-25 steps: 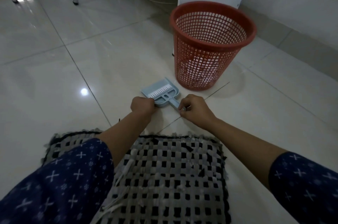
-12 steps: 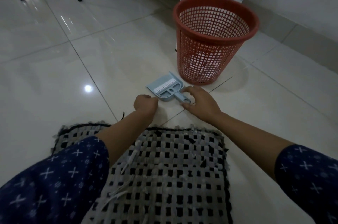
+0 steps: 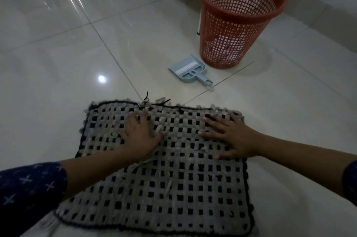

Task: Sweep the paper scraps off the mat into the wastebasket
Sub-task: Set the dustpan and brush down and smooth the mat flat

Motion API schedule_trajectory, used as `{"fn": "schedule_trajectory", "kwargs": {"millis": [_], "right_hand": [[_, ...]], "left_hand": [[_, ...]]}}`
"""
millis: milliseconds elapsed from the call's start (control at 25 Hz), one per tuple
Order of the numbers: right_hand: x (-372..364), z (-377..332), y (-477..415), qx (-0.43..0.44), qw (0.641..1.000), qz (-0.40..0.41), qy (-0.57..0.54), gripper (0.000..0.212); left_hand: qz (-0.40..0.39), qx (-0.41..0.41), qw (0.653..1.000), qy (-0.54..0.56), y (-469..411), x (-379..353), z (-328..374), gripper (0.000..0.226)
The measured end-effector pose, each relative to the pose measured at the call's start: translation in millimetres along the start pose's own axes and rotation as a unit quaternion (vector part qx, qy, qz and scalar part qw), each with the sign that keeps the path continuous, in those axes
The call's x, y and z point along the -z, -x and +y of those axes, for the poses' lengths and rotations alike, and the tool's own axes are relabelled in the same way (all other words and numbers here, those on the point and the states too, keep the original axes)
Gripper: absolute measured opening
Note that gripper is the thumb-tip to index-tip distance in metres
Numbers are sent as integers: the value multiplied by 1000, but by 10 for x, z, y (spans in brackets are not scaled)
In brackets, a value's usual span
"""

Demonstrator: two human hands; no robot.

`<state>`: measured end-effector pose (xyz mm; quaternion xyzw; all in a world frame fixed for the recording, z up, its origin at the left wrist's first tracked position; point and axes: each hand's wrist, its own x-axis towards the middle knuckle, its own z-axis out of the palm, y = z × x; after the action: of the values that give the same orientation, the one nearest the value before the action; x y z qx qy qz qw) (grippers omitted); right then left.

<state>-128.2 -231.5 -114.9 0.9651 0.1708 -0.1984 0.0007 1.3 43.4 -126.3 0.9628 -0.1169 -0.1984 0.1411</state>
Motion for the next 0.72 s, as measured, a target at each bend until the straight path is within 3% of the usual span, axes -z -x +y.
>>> {"fn": "schedule_trajectory", "kwargs": {"millis": [160,400,720], "right_hand": [[-176,-176,-41,-48,999,-3,-12,70],[-28,-577,-541,-93,993,25,-61,70],[343,-1292,-1820,-122,981,77,-126,76]], "left_hand": [[-115,30,993,-30,20,-9,-127,118],[-119,30,990,-73,-424,368,-391,132],[-85,185,978,-47,-1361,1012,-838,105]]}}
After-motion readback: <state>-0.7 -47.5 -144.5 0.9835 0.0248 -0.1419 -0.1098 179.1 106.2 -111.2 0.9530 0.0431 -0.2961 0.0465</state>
